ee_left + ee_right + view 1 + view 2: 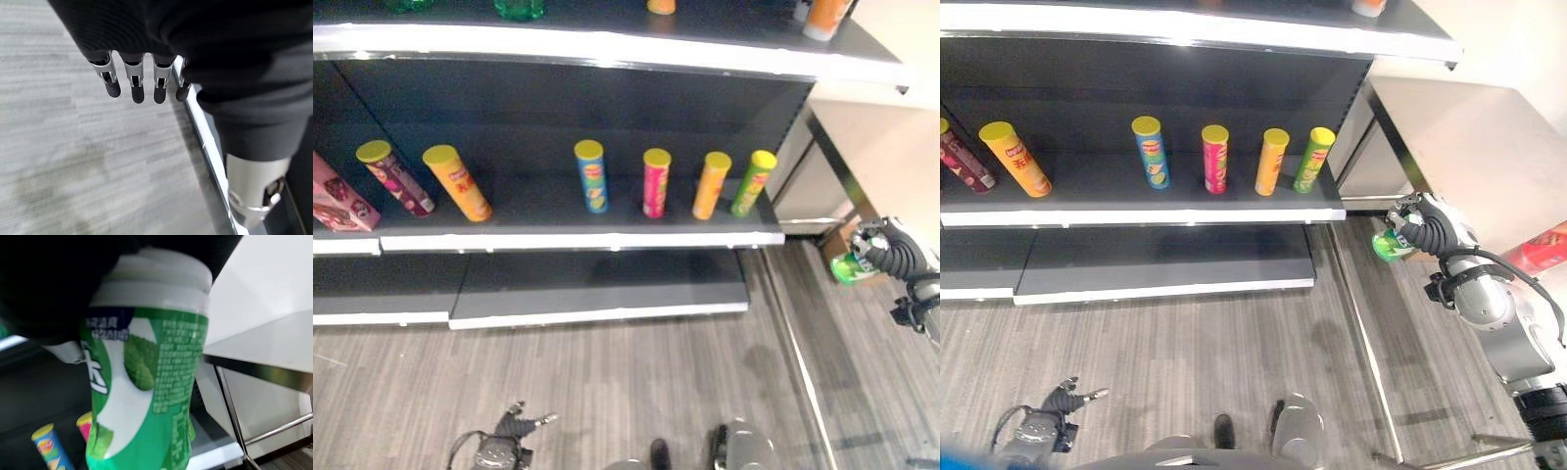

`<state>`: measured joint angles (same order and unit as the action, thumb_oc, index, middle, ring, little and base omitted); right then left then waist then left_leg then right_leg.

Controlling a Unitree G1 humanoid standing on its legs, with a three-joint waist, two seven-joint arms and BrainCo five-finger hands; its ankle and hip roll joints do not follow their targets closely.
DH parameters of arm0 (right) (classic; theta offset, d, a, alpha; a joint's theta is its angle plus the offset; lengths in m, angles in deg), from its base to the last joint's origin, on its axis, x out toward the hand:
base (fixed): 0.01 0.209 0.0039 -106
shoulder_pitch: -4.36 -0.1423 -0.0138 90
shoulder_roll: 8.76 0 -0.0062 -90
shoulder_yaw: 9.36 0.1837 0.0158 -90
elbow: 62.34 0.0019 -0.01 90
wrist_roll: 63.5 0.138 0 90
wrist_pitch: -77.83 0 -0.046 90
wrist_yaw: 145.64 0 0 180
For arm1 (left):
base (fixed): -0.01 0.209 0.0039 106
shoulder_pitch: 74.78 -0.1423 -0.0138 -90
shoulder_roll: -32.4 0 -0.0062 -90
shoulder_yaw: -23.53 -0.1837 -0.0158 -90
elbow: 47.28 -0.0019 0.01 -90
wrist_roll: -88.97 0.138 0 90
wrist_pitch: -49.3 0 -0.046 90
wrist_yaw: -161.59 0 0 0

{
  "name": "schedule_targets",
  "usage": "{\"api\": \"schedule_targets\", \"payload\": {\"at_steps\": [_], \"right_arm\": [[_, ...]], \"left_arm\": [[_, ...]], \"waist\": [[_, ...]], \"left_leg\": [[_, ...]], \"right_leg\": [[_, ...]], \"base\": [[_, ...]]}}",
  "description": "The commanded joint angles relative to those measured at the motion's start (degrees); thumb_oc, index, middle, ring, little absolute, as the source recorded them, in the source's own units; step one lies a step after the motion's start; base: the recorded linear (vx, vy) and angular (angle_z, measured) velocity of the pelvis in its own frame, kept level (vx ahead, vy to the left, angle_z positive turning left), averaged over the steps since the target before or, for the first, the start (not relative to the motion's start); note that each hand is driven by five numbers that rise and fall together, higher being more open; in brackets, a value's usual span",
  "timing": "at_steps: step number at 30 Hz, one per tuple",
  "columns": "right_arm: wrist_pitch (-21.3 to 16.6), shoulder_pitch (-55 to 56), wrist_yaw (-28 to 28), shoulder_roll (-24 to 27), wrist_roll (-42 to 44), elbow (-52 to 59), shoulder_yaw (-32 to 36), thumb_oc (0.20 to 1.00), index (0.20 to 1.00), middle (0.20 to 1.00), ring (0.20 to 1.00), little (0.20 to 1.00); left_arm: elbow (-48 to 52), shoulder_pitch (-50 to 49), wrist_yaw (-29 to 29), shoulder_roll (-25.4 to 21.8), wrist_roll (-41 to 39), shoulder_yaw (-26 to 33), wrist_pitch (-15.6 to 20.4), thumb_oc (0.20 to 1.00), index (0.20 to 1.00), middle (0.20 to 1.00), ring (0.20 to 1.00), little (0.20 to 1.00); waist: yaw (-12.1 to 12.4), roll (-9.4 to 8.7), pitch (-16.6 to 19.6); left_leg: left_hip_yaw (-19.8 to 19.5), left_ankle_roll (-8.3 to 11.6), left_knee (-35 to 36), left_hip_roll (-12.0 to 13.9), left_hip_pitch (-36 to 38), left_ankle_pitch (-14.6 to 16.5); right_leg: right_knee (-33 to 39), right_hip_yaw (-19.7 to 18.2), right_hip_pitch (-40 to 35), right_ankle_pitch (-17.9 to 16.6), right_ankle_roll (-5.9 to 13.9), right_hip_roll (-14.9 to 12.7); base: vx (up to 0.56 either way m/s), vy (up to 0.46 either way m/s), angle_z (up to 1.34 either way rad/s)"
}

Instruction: Put the goods on the table back onto the shelves and tidy them up.

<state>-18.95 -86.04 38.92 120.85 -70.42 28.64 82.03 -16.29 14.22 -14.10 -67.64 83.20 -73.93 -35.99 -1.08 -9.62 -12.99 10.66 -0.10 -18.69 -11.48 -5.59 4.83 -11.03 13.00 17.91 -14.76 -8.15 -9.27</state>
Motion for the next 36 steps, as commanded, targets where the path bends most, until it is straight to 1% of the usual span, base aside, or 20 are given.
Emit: {"api": "schedule_targets", "payload": {"at_steps": [1, 4, 5, 7, 9, 10, 13, 19, 25, 32, 34, 36], "right_arm": [[-1.8, -2.9, 2.6, 2.7, -1.7, -0.5, 6.5, 0.200, 0.200, 0.200, 0.200, 0.200], [-1.7, -1.0, 3.1, 2.9, -2.3, 0.1, 8.7, 0.200, 0.200, 0.200, 0.200, 0.200], [-1.9, 0.6, 3.6, 3.3, -2.7, 0.3, 11.1, 0.200, 0.200, 0.200, 0.200, 0.200], [-2.0, 1.7, 3.8, 3.6, -2.7, 0.6, 12.5, 0.200, 0.200, 0.200, 0.200, 0.200], [-2.0, 2.7, 3.7, 3.7, -2.4, 1.3, 13.8, 0.200, 0.200, 0.200, 0.200, 0.200], [-2.0, 2.8, 3.7, 3.7, -2.4, 1.3, 13.9, 0.200, 0.200, 0.200, 0.200, 0.200], [-2.6, 3.4, 3.1, 4.7, -1.7, 2.8, 15.0, 0.200, 0.200, 0.200, 0.200, 0.200], [-3.0, 4.4, 2.4, 5.2, -0.8, 4.4, 15.9, 0.200, 0.200, 0.200, 0.200, 0.200], [-3.5, 5.3, 1.5, 5.7, 0.3, 5.4, 16.9, 0.200, 0.200, 0.200, 0.200, 0.200], [-5.2, 7.4, 1.0, 6.7, 4.1, 9.7, 22.2, 0.200, 0.200, 0.200, 0.200, 0.200], [-5.8, 7.0, 1.2, 7.4, 4.7, 10.5, 23.6, 0.200, 0.200, 0.200, 0.200, 0.200], [-6.3, 4.8, 1.9, 9.6, 4.4, 10.5, 23.6, 0.200, 0.200, 0.200, 0.200, 0.200]], "left_arm": [[-1.4, 3.8, 0.1, 0.8, 2.3, 2.3, 0.5, 1.000, 1.000, 1.000, 1.000, 1.000], [-1.7, 4.3, -0.1, 1.2, 3.2, 2.0, 0.6, 1.000, 1.000, 1.000, 1.000, 1.000], [-1.7, 4.7, -0.1, 1.6, 3.6, 1.7, 0.7, 1.000, 1.000, 1.000, 1.000, 1.000], [-1.6, 4.4, -0.1, 2.0, 3.7, 1.5, 0.7, 1.000, 1.000, 1.000, 1.000, 1.000], [-1.5, 4.0, -0.1, 2.8, 3.6, 1.5, 0.6, 1.000, 1.000, 1.000, 1.000, 1.000], [-1.5, 4.0, -0.1, 2.8, 3.6, 1.5, 0.6, 1.000, 1.000, 1.000, 1.000, 1.000], [-1.7, 3.2, -0.2, 3.9, 4.0, 1.1, 0.5, 1.000, 1.000, 1.000, 1.000, 1.000], [-2.1, 2.8, -0.1, 4.7, 4.1, 1.2, 0.2, 1.000, 1.000, 1.000, 1.000, 1.000], [-2.8, 1.7, -0.4, 5.6, 4.5, 1.4, -0.1, 1.000, 1.000, 1.000, 1.000, 1.000], [-2.3, 0.6, 0.0, 6.4, 3.5, 2.0, 0.2, 1.000, 1.000, 1.000, 1.000, 1.000], [-2.4, 0.2, -0.1, 6.7, 3.3, 2.1, 0.2, 1.000, 1.000, 1.000, 1.000, 1.000], [-2.1, -0.3, -0.1, 7.1, 2.9, 1.6, 0.3, 1.000, 1.000, 1.000, 1.000, 1.000]], "waist": [[-1.4, 5.71, -0.5], [-2.5, 5.25, -0.6], [-3.0, 4.95, 0.2], [-3.1, 4.99, 1.0], [-3.3, 5.15, 2.1], [-3.3, 5.19, 2.1], [-3.4, 5.22, 3.5], [-3.6, 5.19, 4.4], [-3.7, 5.52, 5.5], [-4.5, 5.62, 6.3], [-4.5, 5.66, 6.6], [-4.1, 5.58, 6.8]], "left_leg": [[-2.1, -2.16, 23.7, 9.3, 8.2, 0.3], [-2.8, -2.13, 23.7, 8.4, 8.9, 0.5], [-3.9, -2.10, 23.7, 7.8, 9.3, 1.0], [-4.1, -1.95, 23.7, 7.9, 9.7, 1.3], [-4.4, -1.53, 23.7, 8.4, 10.5, 1.7], [-4.5, -1.51, 23.7, 8.4, 10.5, 1.7], [-4.6, -0.65, 23.7, 9.4, 12.1, 2.5], [-4.6, 0.37, 23.7, 10.5, 13.4, 3.0], [-3.9, 1.59, 23.7, 11.6, 15.5, 3.7], [-3.6, 2.69, 23.7, 12.9, 16.9, 3.6], [-3.7, 2.87, 23.7, 13.1, 17.1, 3.5], [-4.0, 3.05, 23.7, 13.3, 17.5, 3.5]], "right_leg": [[9.6, -4.3, -10.7, 14.3, 16.30, 3.9], [13.3, -8.6, -10.1, 12.2, 17.51, 5.7], [14.6, -10.1, -11.9, 11.5, 17.07, 5.7], [15.3, -9.8, -13.0, 11.5, 16.77, 5.7], [16.0, -8.4, -14.5, 12.0, 16.44, 6.0], [16.0, -8.3, -14.6, 12.1, 16.43, 6.0], [16.0, -7.1, -16.7, 13.8, 15.77, 6.6], [16.0, -6.2, -18.5, 15.7, 14.92, 7.2], [16.0, -5.1, -20.9, 17.9, 13.97, 8.1], [16.0, -4.5, -22.7, 19.9, 12.85, 9.1], [16.0, -4.3, -23.2, 20.3, 12.52, 9.3], [16.0, -4.1, -23.7, 20.8, 12.21, 9.5]], "base": [[0.08, -0.003, 0.20], [0.12, -0.026, -0.15], [0.16, -0.073, 0.46], [0.16, -0.101, 0.85], [0.16, -0.133, 0.00], [0.17, -0.149, 0.05], [0.16, -0.145, 0.29], [0.10, -0.117, 0.17], [0.10, -0.126, 0.08], [0.07, -0.110, 0.02], [0.06, -0.090, 0.10], [0.05, -0.090, 0.10]]}}
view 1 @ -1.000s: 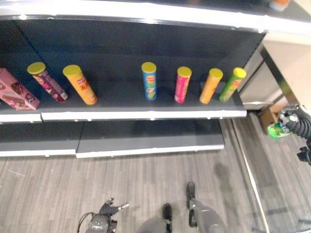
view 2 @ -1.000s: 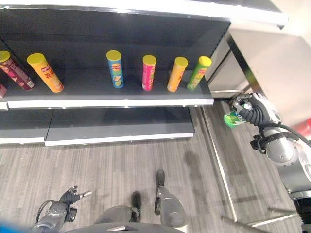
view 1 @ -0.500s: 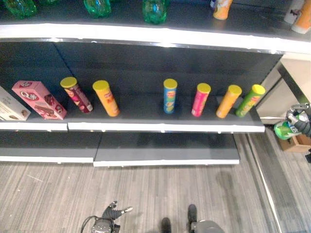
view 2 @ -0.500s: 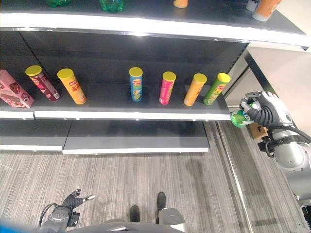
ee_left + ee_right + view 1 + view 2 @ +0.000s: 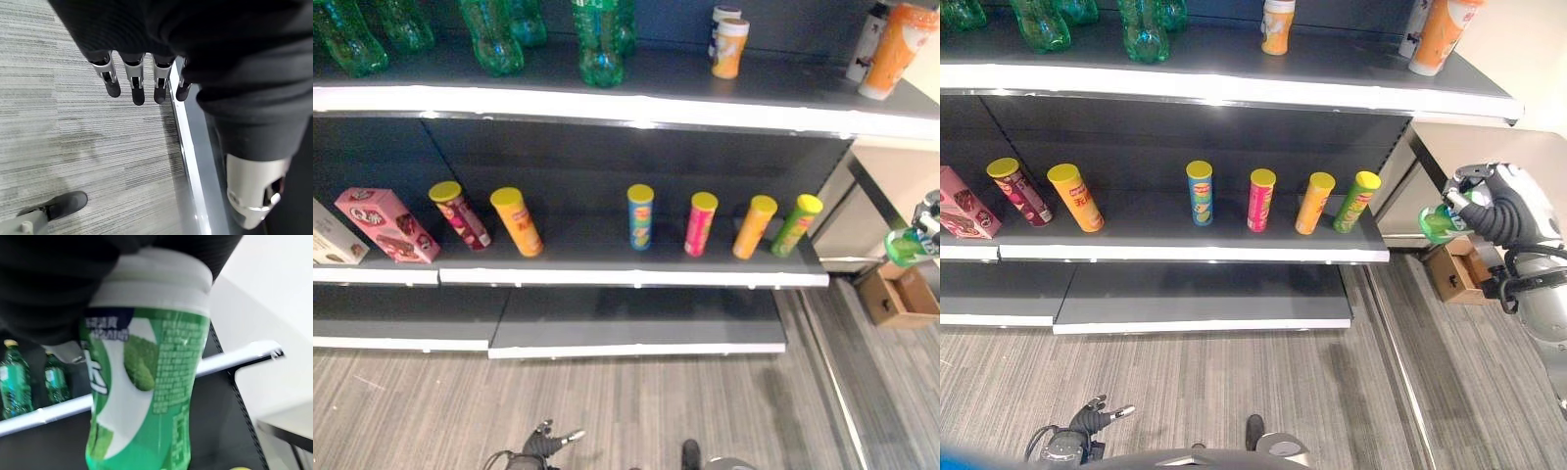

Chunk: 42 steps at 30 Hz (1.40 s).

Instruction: Put the goods on the table back onto the shelves and tidy them up.

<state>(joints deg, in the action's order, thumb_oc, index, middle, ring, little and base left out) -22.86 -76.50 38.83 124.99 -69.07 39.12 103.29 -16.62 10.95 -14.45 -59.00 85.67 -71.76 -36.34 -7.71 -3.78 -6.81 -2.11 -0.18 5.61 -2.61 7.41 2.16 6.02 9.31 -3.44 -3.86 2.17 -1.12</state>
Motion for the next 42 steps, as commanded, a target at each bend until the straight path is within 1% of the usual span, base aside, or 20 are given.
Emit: {"api": "schedule_targets", "payload": {"at_steps": [1, 3, 5, 6, 8, 9, 13, 14, 15, 16, 17, 21, 25, 28, 30, 31, 32, 34, 37, 42], "right_arm": [[-2.4, -5.9, 2.3, 6.5, 2.6, -0.2, 1.8, 0.200, 0.200, 0.200, 0.200, 0.200], [-2.3, -8.6, 2.9, 8.8, 1.9, -0.9, 0.1, 0.200, 0.200, 0.200, 0.200, 0.200], [-2.1, -13.4, 3.6, 11.3, 1.2, -3.2, -4.3, 0.200, 0.200, 0.200, 0.200, 0.200], [-2.1, -13.4, 3.6, 11.3, 1.2, -3.2, -4.3, 0.200, 0.200, 0.200, 0.200, 0.200], [-1.4, -21.0, 4.1, 14.7, -0.3, -6.2, -11.7, 0.200, 0.200, 0.200, 0.200, 0.200], [-0.9, -28.4, 4.4, 17.6, -0.5, -9.6, -18.7, 0.200, 0.200, 0.200, 0.200, 0.200], [0.8, -39.6, 5.5, 20.4, -1.3, -19.6, -29.8, 0.200, 0.200, 0.200, 0.200, 0.200], [1.8, -43.8, 6.0, 21.2, -3.1, -24.1, -34.3, 0.200, 0.200, 0.200, 0.200, 0.200], [2.2, -46.4, 6.4, 21.1, -4.1, -26.2, -36.6, 0.200, 0.200, 0.200, 0.200, 0.200], [3.4, -55.3, 7.6, 20.3, -7.0, -33.1, -45.1, 0.200, 0.200, 0.200, 0.200, 0.200], [3.4, -56.5, 7.6, 20.2, -7.0, -33.4, -46.2, 0.200, 0.200, 0.200, 0.200, 0.200], [4.8, -70.3, 8.6, 17.4, -9.0, -44.0, -58.1, 0.200, 0.200, 0.200, 0.200, 0.200], [5.5, -79.5, 8.8, 14.4, -10.0, -53.2, -65.8, 0.200, 0.200, 0.200, 0.200, 0.200], [5.9, -83.8, 8.8, 13.1, -10.1, -58.0, -69.2, 0.200, 0.200, 0.200, 0.200, 0.200], [6.2, -86.8, 8.6, 12.3, -10.1, -61.7, -71.3, 0.200, 0.200, 0.200, 0.200, 0.200], [6.5, -87.5, 8.2, 12.4, -9.9, -63.2, -72.0, 0.200, 0.200, 0.200, 0.200, 0.200], [6.6, -87.7, 7.9, 12.4, -9.8, -63.8, -72.0, 0.200, 0.200, 0.200, 0.200, 0.200], [6.4, -88.0, 7.6, 11.9, -9.4, -64.4, -72.3, 0.200, 0.200, 0.200, 0.200, 0.200], [6.1, -88.6, 7.4, 10.1, -9.3, -65.6, -73.2, 0.200, 0.200, 0.200, 0.200, 0.200], [6.1, -89.5, 7.4, 8.6, -9.6, -66.3, -74.1, 0.200, 0.200, 0.200, 0.200, 0.200]], "left_arm": [[-1.7, 2.9, 0.3, -1.5, 0.4, -0.8, 0.7, 1.000, 1.000, 1.000, 1.000, 1.000], [-1.5, 2.8, 0.5, -1.3, 0.2, -1.4, 0.6, 1.000, 1.000, 1.000, 1.000, 1.000], [-1.4, 2.7, 0.6, -1.2, -0.1, -2.0, 0.5, 1.000, 1.000, 1.000, 1.000, 1.000], [-1.4, 2.7, 0.6, -1.2, -0.1, -2.0, 0.5, 1.000, 1.000, 1.000, 1.000, 1.000], [-1.3, 2.5, 0.8, -1.2, -0.5, -2.8, 0.3, 1.000, 1.000, 1.000, 1.000, 1.000], [-1.3, 2.5, 1.2, -1.4, -1.1, -3.6, 0.4, 1.000, 1.000, 1.000, 1.000, 1.000], [-1.4, 2.6, 1.1, -1.8, -2.2, -4.9, 0.3, 1.000, 1.000, 1.000, 1.000, 1.000], [-1.7, 2.7, 1.1, -2.0, -2.1, -5.5, 0.3, 1.000, 1.000, 1.000, 1.000, 1.000], [-1.8, 2.7, 1.1, -2.1, -2.0, -5.7, 0.3, 1.000, 1.000, 1.000, 1.000, 1.000], [-2.4, 2.7, 1.6, -2.4, -2.3, -6.2, 0.5, 1.000, 1.000, 1.000, 1.000, 1.000], [-2.4, 2.7, 1.6, -2.2, -2.3, -6.0, 0.5, 1.000, 1.000, 1.000, 1.000, 1.000], [-3.1, 2.6, 2.0, -2.6, -2.9, -6.2, 0.8, 1.000, 1.000, 1.000, 1.000, 1.000], [-3.6, 2.7, 2.4, -3.0, -3.6, -6.8, 1.1, 1.000, 1.000, 1.000, 1.000, 1.000], [-4.1, 3.0, 2.6, -2.8, -4.4, -6.8, 1.4, 1.000, 1.000, 1.000, 1.000, 1.000], [-5.2, 2.9, 2.9, -2.5, -5.5, -6.2, 1.3, 1.000, 1.000, 1.000, 1.000, 1.000], [-5.7, 3.2, 2.6, -2.3, -5.8, -6.2, 1.2, 1.000, 1.000, 1.000, 1.000, 1.000], [-5.8, 3.2, 2.5, -2.2, -5.7, -6.4, 1.2, 1.000, 1.000, 1.000, 1.000, 1.000], [-5.7, 3.3, 2.3, -2.0, -5.3, -6.9, 1.2, 1.000, 1.000, 1.000, 1.000, 1.000], [-4.9, 3.1, 2.0, -1.7, -5.2, -7.6, 1.2, 1.000, 1.000, 1.000, 1.000, 1.000], [-4.4, 2.6, 2.2, -1.8, -5.5, -7.8, 1.3, 1.000, 1.000, 1.000, 1.000, 1.000]], "waist": [[2.7, -0.34, 0.7], [3.3, -0.52, 0.7], [3.9, -0.79, 0.8], [3.9, -0.79, 0.8], [4.8, -1.09, 0.8], [5.9, -1.54, 0.7], [6.5, -2.17, 0.5], [6.7, -2.08, 0.4], [6.8, -1.95, 0.4], [7.8, -1.85, 0.3], [7.6, -1.71, 0.3], [8.6, -1.39, 0.2], [9.6, -1.22, 0.1], [9.9, -0.91, 0.0], [10.4, -0.35, -0.1], [10.3, -0.23, -0.4], [10.1, -0.15, -0.5], [9.9, 0.01, -0.4], [10.0, 0.17, -0.2], [10.7, -0.42, -0.2]], "left_leg": [[8.8, 3.23, -0.6, 4.5, 4.6, 6.2], [8.6, 3.41, -0.6, 4.6, 4.9, 6.0], [8.4, 3.66, -0.6, 4.9, 5.1, 5.9], [8.4, 3.66, -0.6, 4.9, 5.1, 5.9], [8.3, 4.03, -0.6, 5.2, 5.1, 5.6], [7.9, 4.41, -0.6, 5.5, 4.6, 4.8], [6.6, 5.45, -0.6, 5.9, 2.6, 3.1], [6.6, 5.66, -0.6, 5.9, 2.0, 2.8], [6.5, 5.69, -0.6, 6.0, 1.9, 2.8], [5.8, 5.67, -0.6, 5.8, 1.8, 2.5], [5.8, 5.67, -0.6, 5.8, 1.9, 2.5], [4.9, 5.75, -0.6, 5.7, 1.6, 2.1], [3.7, 6.01, -0.6, 5.8, 1.3, 1.6], [3.1, 6.54, -0.6, 6.0, 0.9, 0.7], [3.0, 7.70, -0.6, 6.7, 0.8, 0.0], [4.1, 8.25, -1.0, 6.9, -0.1, -1.6], [6.0, 8.13, -1.3, 7.0, -0.7, -1.8], [7.7, 8.09, -1.2, 7.0, -0.7, -1.7], [8.4, 8.14, -0.6, 7.0, 0.1, -1.5], [7.5, 8.06, -0.6, 6.9, 0.1, -1.2]], "right_leg": [[-1.0, -0.4, -2.5, 10.2, 1.73, 1.5], [-1.0, -0.3, -2.8, 10.4, 1.52, 1.7], [-1.0, 0.0, -3.1, 10.8, 1.21, 1.9], [-1.0, 0.0, -3.1, 10.8, 1.21, 1.9], [-1.0, 0.7, -3.3, 11.0, 1.06, 2.0], [-1.0, 1.6, -3.3, 11.2, 0.83, 2.0], [-1.0, 5.3, -3.4, 11.4, 0.37, 1.4], [-1.0, 6.8, -3.6, 11.6, 0.22, 1.1], [-1.0, 7.3, -3.8, 11.7, 0.12, 1.1], [-1.0, 7.6, -4.1, 11.9, -0.04, 1.1], [-1.0, 7.6, -4.1, 11.9, -0.04, 1.1], [-1.0, 7.8, -4.2, 12.3, -0.34, 1.1], [-1.0, 8.3, -4.3, 12.5, -0.61, 1.1], [-1.0, 9.0, -4.4, 12.8, -0.87, 1.2], [-1.0, 10.0, -5.1, 13.7, -1.08, 1.5], [-1.0, 11.9, -5.5, 14.0, -1.23, 1.0], [-1.0, 13.0, -5.7, 14.3, -1.29, 0.8], [-1.0, 13.8, -6.1, 14.4, -1.30, 0.6], [-1.0, 14.3, -6.6, 14.6, -1.36, 0.8], [-1.0, 14.3, -6.5, 14.7, -1.33, 1.0]], "base": [[0.04, -0.081, 0.05], [0.02, -0.083, 0.02], [0.01, -0.081, 0.01], [0.01, -0.092, 0.01], [0.01, -0.133, 0.02], [0.00, -0.146, 0.06], [-0.02, -0.121, 0.65], [0.00, -0.078, 1.17], [0.04, -0.108, 0.91], [0.04, -0.072, 0.89], [0.05, -0.089, 0.56], [0.03, -0.070, 0.18], [0.03, -0.090, 0.13], [0.03, -0.085, 0.16], [0.08, -0.149, 0.36], [0.05, -0.128, 0.36], [0.01, -0.066, 0.49], [0.04, -0.024, 0.81], [0.07, -0.016, 0.23], [0.05, -0.017, 0.00]]}}
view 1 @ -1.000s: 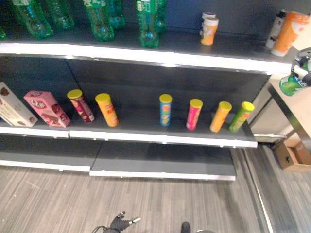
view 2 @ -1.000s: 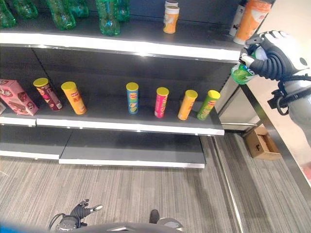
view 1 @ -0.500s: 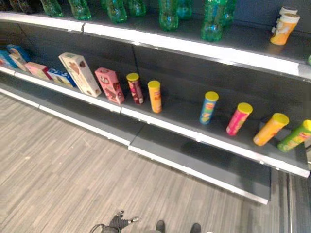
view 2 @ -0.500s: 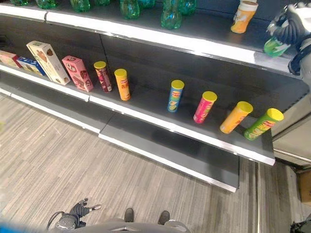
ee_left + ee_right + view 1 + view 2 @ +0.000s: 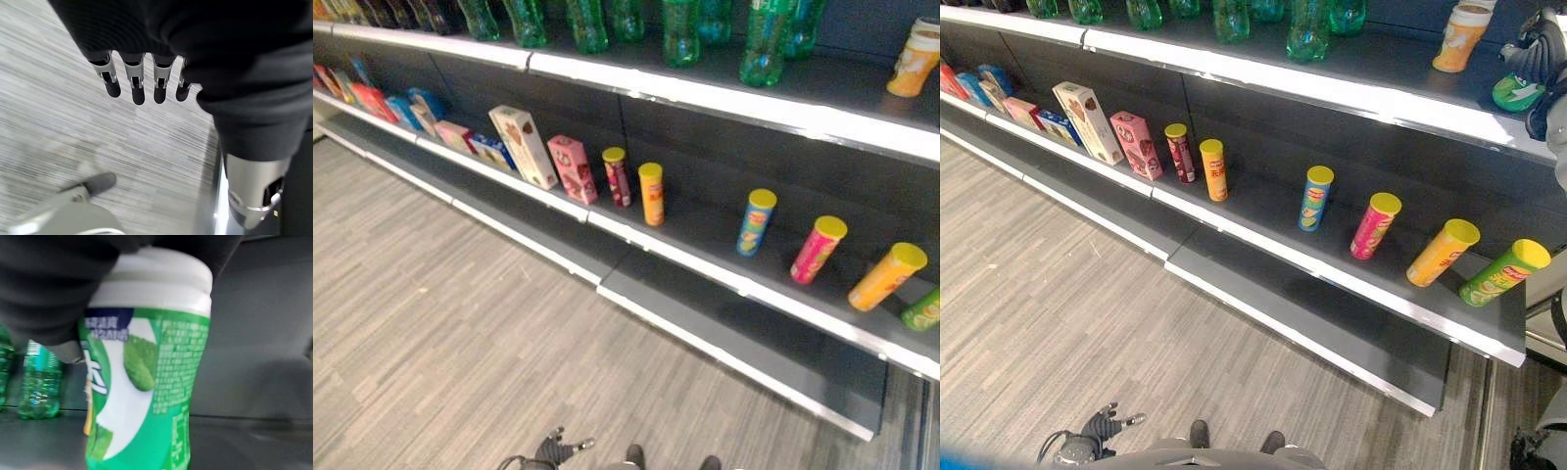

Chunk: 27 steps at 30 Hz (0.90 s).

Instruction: Put the goods on the table back onto the shelves and tidy them up.

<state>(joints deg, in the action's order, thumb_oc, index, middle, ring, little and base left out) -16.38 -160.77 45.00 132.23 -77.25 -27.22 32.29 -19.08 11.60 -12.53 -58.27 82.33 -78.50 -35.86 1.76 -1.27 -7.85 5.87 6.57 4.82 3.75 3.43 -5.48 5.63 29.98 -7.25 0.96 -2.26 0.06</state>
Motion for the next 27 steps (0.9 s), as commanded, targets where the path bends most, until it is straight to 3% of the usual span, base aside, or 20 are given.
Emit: {"api": "schedule_targets", "payload": {"at_steps": [1, 27], "right_arm": [[-0.4, -5.4, 1.2, 1.2, -1.4, 0.0, -3.1, 0.200, 0.200, 0.200, 0.200, 0.200], [-0.4, -10.8, 0.6, -1.8, -1.4, -2.8, -7.8, 0.200, 0.200, 0.200, 0.200, 0.200]], "left_arm": [[-2.0, 1.9, 0.3, -2.6, -2.2, -1.0, 0.9, 1.000, 1.000, 1.000, 1.000, 1.000], [-0.5, 0.6, 0.9, -2.9, -3.7, -0.6, 1.4, 1.000, 1.000, 1.000, 1.000, 1.000]], "waist": [[1.3, -2.99, 0.8], [3.3, -2.99, 0.2]], "left_leg": [[-0.6, 1.33, 0.2, 0.5, 4.0, 6.4], [-2.2, 0.94, 0.2, -0.5, 2.9, 7.7]], "right_leg": [[-0.6, -6.3, -2.7, 9.9, 3.17, -0.2], [-0.6, -5.5, -2.1, 9.2, 4.01, -0.9]], "base": [[0.02, -0.002, 0.08], [0.00, 0.013, 0.03]]}}
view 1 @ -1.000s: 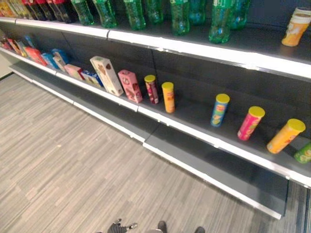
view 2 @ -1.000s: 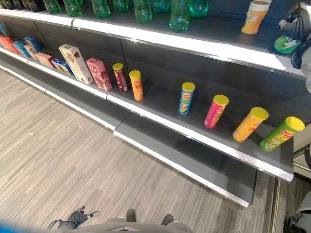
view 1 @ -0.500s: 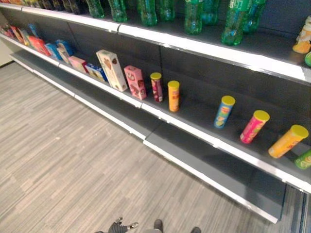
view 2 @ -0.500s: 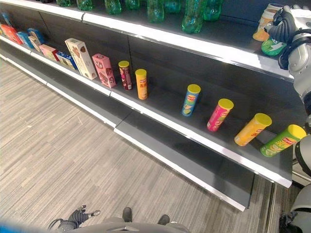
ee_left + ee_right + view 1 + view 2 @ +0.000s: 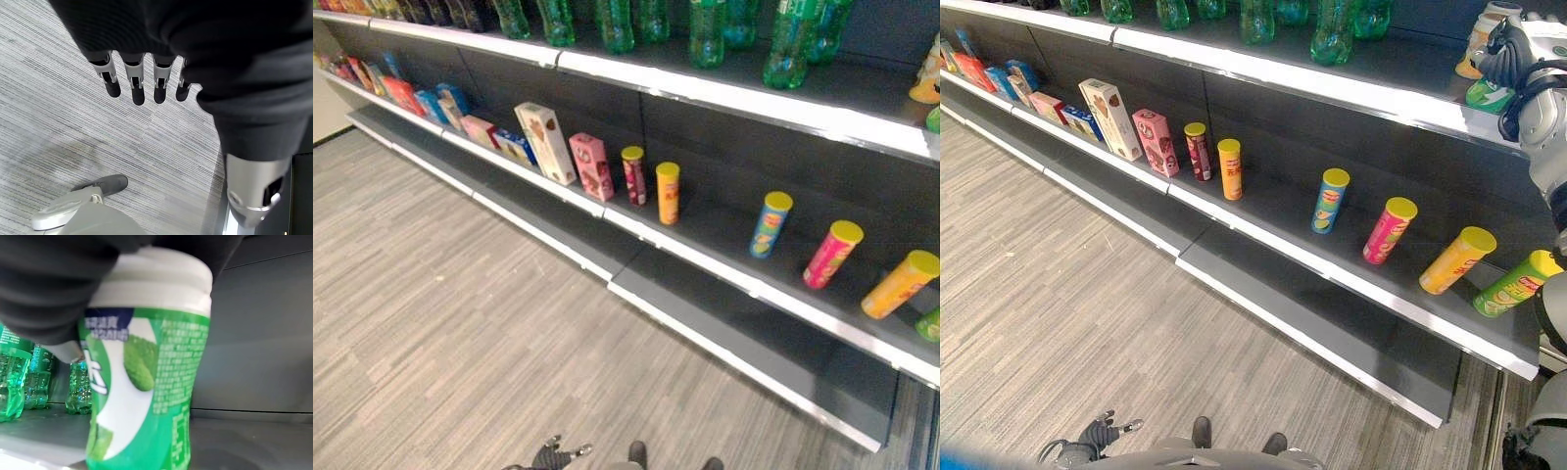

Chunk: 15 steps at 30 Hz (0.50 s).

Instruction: Put the goods on the table back onto the shelves and tidy them up.

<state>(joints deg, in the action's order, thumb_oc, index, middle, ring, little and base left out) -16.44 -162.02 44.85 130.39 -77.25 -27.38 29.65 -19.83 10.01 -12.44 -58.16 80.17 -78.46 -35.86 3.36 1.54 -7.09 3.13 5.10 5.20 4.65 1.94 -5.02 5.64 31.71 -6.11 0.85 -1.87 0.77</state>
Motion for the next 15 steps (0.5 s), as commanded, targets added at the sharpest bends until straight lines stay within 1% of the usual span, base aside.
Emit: {"api": "schedule_targets", "payload": {"at_steps": [1, 9, 15], "right_arm": [[-0.3, -10.0, 0.8, 0.0, -1.4, -3.2, -5.7, 0.200, 0.200, 0.200, 0.200, 0.200], [-0.4, -12.8, 0.7, -0.1, -1.2, -5.1, -7.6, 0.200, 0.200, 0.200, 0.200, 0.200], [-1.2, -14.4, -1.9, -0.6, 0.8, -6.5, -10.0, 0.200, 0.200, 0.200, 0.200, 0.200]], "left_arm": [[0.2, 2.1, 0.9, -2.9, -1.6, -0.6, 1.5, 1.000, 1.000, 1.000, 1.000, 1.000], [0.1, 1.7, 1.2, -2.8, -1.9, -0.3, 1.7, 1.000, 1.000, 1.000, 1.000, 1.000], [0.3, 1.6, 0.9, -3.1, -2.4, -0.4, 1.9, 1.000, 1.000, 1.000, 1.000, 1.000]], "waist": [[1.8, -5.76, -0.6], [2.5, -5.74, -1.1], [2.9, -5.88, -1.3]], "left_leg": [[0.5, 2.44, -0.2, -1.5, 4.3, 7.2], [-0.6, 2.87, -0.2, -1.5, 3.3, 6.3], [-1.4, 3.27, -0.2, -1.6, 2.8, 5.9]], "right_leg": [[-0.6, -7.2, -3.2, 9.3, 3.62, -1.6], [-0.6, -6.2, -2.8, 9.2, 3.61, -1.8], [-0.6, -5.4, -2.8, 9.3, 3.54, -1.8]], "base": [[0.00, 0.000, 0.00], [0.00, -0.013, 0.05], [0.00, -0.022, 0.08]]}}
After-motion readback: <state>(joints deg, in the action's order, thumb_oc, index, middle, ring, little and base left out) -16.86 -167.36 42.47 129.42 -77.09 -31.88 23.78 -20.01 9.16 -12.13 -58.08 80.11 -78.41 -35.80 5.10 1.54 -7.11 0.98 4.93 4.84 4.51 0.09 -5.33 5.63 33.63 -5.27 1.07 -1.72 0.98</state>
